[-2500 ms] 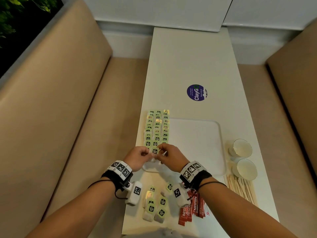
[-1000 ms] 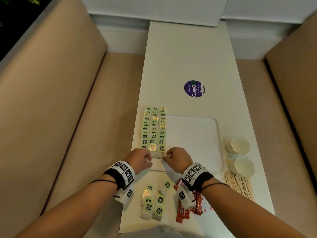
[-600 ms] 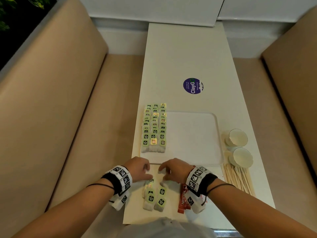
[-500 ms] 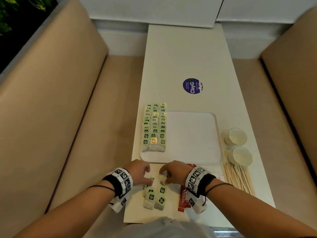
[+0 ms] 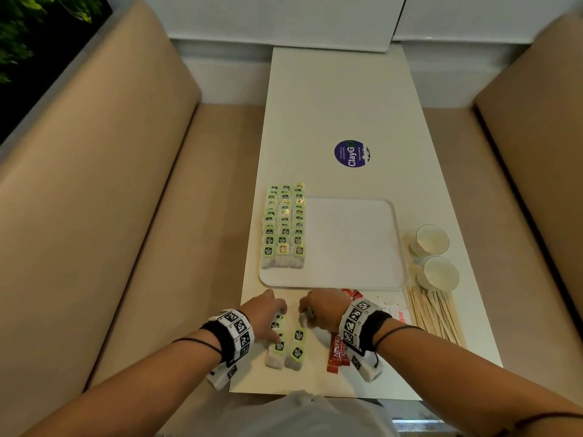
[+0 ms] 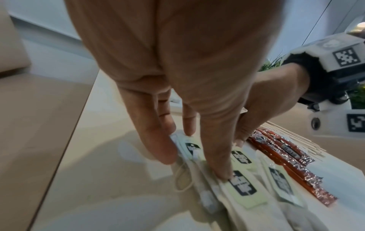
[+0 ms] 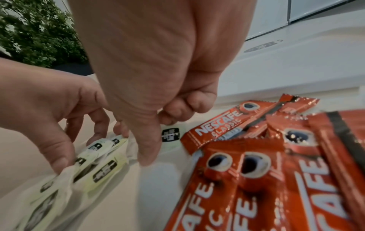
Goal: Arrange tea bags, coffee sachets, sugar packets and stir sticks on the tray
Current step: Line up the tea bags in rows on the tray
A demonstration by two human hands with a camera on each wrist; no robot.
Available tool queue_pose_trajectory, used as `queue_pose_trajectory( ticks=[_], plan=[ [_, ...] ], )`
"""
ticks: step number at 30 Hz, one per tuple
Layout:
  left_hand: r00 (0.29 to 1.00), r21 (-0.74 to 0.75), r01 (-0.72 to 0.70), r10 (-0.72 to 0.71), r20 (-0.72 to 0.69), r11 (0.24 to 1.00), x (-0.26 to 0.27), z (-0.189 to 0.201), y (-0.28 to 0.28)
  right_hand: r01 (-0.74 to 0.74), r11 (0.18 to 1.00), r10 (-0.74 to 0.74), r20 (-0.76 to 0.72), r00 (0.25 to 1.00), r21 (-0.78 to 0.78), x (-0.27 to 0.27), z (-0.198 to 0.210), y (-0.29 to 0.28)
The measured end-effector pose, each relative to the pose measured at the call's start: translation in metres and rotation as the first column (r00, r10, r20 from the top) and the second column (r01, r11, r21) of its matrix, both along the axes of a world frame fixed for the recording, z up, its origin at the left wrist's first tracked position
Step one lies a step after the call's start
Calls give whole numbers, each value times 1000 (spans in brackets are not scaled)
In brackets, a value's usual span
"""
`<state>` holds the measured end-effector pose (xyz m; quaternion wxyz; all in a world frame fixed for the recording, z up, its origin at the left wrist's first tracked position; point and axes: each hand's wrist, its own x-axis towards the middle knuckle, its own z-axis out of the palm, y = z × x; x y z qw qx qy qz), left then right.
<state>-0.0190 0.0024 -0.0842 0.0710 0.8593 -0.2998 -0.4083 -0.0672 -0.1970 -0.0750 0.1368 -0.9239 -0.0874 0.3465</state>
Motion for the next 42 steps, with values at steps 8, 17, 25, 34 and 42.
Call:
queue_pose_trajectory(
  ticks=[8,17,25,34,42],
  plan=[
    [999,-1,-43,43,6,999,-6,-3,-5,-11,1000,13,87,996,-18,-12,-5,-3],
    [994,-9,-108,108,-11,994,-6,0,0,6,999,-2,119,993,-32,-16,4,-4],
    [955,-144,-268,243,-170,953,3,3,10,126,990,-130,69,989,59,-18,12,-11],
    [839,-239,-495,388,-382,836,17,10,10,177,962,-212,166,963,207,-19,32,-16],
    [474,-182,-828,488,-733,530,22,29,-3,155,933,-216,160,963,326,-9,44,-10]
  ],
)
